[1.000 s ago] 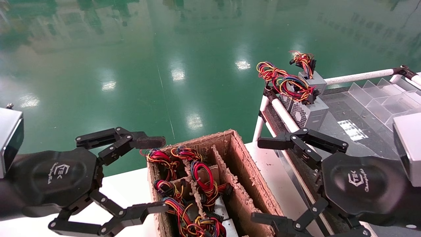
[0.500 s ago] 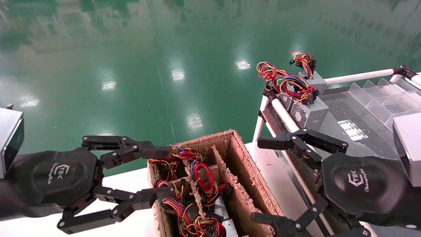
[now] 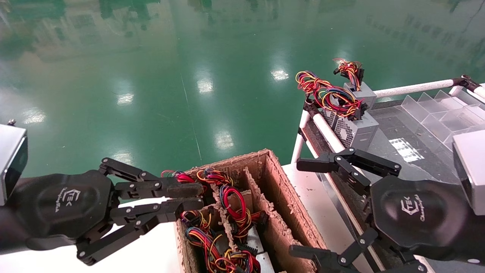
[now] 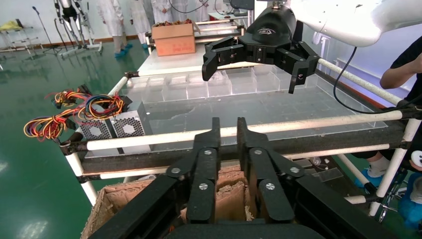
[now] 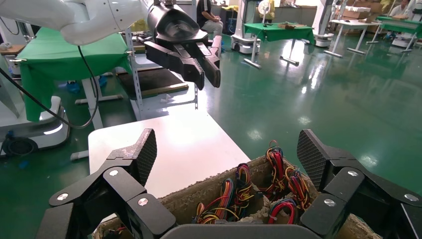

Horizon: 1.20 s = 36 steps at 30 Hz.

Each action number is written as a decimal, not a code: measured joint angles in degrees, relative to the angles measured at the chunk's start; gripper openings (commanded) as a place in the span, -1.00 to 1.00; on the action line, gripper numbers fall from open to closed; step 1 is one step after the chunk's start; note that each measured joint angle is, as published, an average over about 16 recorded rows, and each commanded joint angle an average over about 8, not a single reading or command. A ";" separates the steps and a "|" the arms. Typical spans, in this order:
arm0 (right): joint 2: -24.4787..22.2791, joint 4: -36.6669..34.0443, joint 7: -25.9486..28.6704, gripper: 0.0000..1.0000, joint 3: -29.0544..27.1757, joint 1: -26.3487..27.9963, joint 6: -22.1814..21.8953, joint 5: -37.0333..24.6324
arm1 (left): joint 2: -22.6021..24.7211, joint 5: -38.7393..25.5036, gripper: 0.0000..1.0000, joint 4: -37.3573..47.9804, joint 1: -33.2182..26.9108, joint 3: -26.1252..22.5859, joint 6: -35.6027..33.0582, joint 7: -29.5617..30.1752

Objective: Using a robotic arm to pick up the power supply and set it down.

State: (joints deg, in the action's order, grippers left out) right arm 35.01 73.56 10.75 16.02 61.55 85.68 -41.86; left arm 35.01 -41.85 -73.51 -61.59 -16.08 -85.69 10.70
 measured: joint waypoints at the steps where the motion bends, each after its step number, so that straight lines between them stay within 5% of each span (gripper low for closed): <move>1: 0.00 0.00 0.00 1.00 0.00 0.00 0.00 0.00 | 0.00 0.00 -1.00 0.00 0.00 0.00 0.00 0.00; 7: -0.02 -0.01 -0.19 1.00 -0.04 -0.03 -0.14 -0.13 | 0.00 0.01 -0.86 0.01 0.00 0.00 0.00 0.00; 13: 0.10 -0.42 -0.38 1.00 0.23 -0.21 -0.73 -1.02 | 0.00 0.02 0.64 0.02 -0.01 -0.02 -0.01 -0.02; 15: 0.21 -0.70 -0.24 1.00 0.57 -0.17 -1.02 -1.74 | 0.00 0.02 1.00 0.03 -0.02 -0.03 -0.01 -0.02; 36: 4.58 -1.23 4.85 1.00 8.89 0.87 -1.46 -13.16 | -0.03 0.08 1.00 0.06 -0.05 -0.13 0.01 -0.07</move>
State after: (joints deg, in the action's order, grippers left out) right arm 39.59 72.34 15.60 24.91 62.42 84.21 -55.02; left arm 34.98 -41.77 -73.45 -61.64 -16.21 -85.68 10.63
